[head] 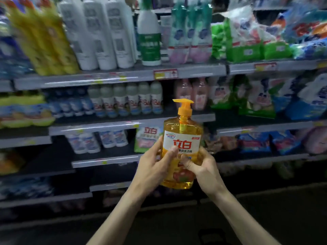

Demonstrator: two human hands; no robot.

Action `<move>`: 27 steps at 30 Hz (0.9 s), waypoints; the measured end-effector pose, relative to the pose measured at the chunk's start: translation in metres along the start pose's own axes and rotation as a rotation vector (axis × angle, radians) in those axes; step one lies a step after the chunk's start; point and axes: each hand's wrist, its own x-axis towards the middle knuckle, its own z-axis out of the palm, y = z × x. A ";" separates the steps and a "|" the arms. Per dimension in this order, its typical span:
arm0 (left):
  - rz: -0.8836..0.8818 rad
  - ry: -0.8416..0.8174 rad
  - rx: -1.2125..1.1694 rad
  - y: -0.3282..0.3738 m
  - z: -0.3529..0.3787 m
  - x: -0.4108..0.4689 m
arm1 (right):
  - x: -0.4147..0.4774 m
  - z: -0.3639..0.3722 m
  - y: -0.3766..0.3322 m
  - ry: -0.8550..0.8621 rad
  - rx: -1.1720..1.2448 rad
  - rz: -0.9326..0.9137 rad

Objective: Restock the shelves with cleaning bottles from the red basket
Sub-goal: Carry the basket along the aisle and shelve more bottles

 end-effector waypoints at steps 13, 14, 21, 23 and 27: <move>0.003 0.309 0.067 -0.004 -0.235 -0.088 | 0.016 0.245 -0.030 -0.343 -0.050 -0.100; 0.006 0.323 0.076 -0.006 -0.250 -0.096 | 0.015 0.262 -0.030 -0.358 -0.063 -0.108; -0.030 0.421 0.106 -0.022 -0.339 -0.139 | 0.010 0.368 -0.023 -0.464 -0.087 -0.115; -0.046 0.466 0.109 -0.027 -0.359 -0.146 | 0.012 0.394 -0.022 -0.489 -0.070 -0.098; -0.061 0.551 0.118 -0.037 -0.397 -0.150 | 0.025 0.440 -0.021 -0.558 -0.097 -0.115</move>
